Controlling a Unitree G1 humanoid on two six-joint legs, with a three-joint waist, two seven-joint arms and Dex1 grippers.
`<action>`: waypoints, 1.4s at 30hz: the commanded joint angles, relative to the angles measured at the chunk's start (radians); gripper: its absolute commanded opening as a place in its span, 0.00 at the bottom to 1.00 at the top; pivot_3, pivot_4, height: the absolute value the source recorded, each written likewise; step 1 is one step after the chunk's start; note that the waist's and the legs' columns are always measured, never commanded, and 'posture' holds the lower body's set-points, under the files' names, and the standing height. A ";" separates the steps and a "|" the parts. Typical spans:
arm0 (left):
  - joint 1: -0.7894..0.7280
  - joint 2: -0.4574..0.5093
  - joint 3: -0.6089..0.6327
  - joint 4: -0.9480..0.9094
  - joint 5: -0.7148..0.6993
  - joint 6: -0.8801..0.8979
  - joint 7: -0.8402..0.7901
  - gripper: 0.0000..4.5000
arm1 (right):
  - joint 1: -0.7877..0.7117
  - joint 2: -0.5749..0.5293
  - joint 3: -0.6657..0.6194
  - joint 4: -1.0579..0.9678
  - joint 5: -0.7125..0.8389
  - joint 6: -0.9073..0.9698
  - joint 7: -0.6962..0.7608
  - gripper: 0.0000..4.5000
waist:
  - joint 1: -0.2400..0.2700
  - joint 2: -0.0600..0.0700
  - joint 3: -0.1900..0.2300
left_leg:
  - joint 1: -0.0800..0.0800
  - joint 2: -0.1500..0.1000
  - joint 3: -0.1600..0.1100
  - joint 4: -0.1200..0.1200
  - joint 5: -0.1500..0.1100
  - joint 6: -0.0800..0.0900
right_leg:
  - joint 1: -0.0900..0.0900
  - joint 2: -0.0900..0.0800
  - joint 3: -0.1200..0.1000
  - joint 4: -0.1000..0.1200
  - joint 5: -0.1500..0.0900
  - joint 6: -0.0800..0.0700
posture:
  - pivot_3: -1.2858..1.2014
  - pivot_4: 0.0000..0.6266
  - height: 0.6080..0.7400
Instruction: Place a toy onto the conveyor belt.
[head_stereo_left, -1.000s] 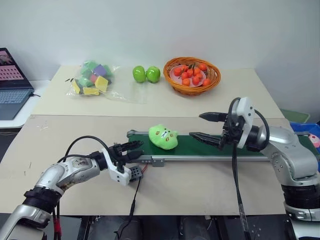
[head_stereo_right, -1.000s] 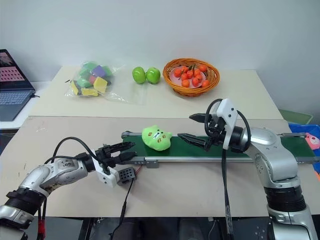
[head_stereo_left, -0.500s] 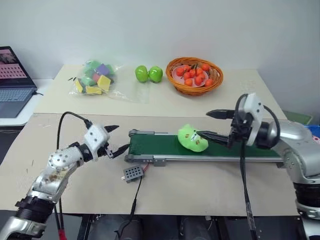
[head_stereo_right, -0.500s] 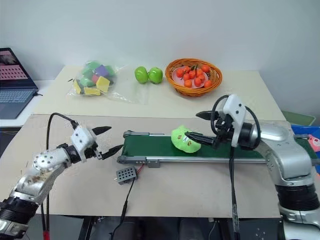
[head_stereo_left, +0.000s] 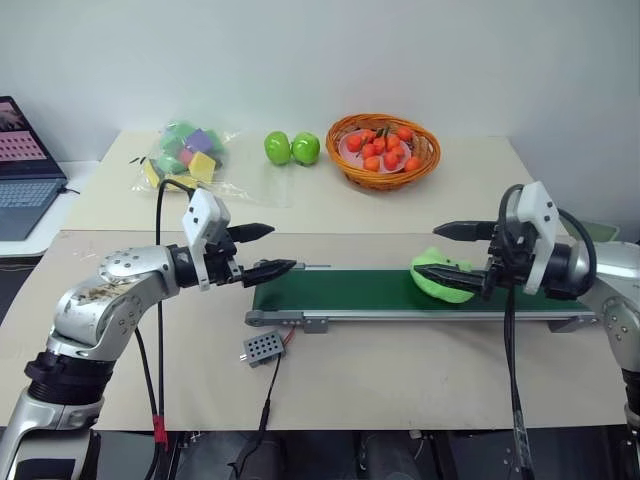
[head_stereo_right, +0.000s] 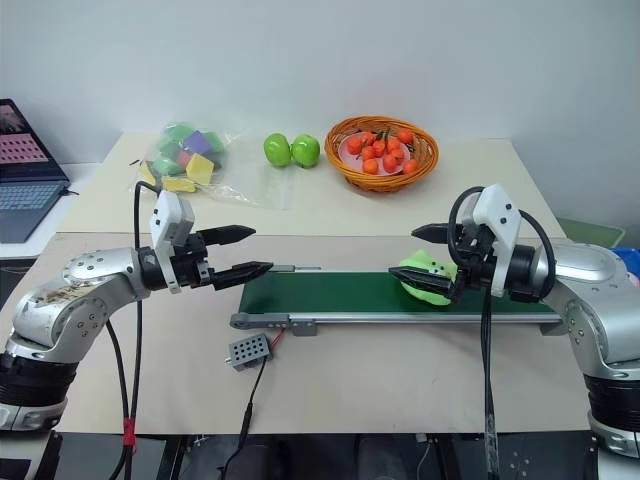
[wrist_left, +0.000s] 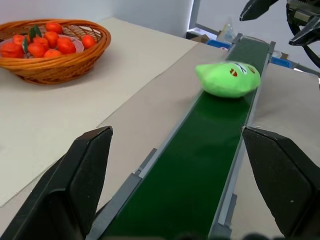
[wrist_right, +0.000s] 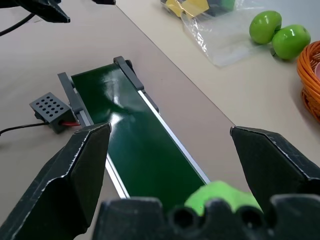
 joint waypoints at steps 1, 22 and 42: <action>0.004 0.032 0.010 -0.059 -0.002 0.044 -0.063 0.98 | 0.006 0.004 -0.033 -0.029 0.016 -0.005 -0.014 1.00 | 0.001 0.000 0.000 | 0.000 0.000 0.000 0.000 0.000 0.000 | 0.000 0.000 0.000 0.000 0.000 0.000 | 0.52 0.24 0.99; -0.079 -0.025 0.048 -0.050 0.018 0.081 -0.082 0.98 | 0.032 0.017 -0.052 -0.039 0.018 -0.031 -0.050 1.00 | 0.002 0.000 0.000 | 0.000 0.000 0.000 0.000 0.000 0.000 | 0.000 0.000 0.000 0.000 0.000 0.000 | 0.52 0.24 0.99; -0.144 -0.068 0.062 0.002 0.035 0.088 -0.063 0.98 | 0.035 0.052 -0.043 -0.031 0.007 -0.054 -0.058 1.00 | 0.001 0.000 0.000 | 0.000 0.000 0.000 0.000 0.000 0.000 | 0.000 0.000 0.000 0.000 0.000 0.000 | 0.52 0.24 0.99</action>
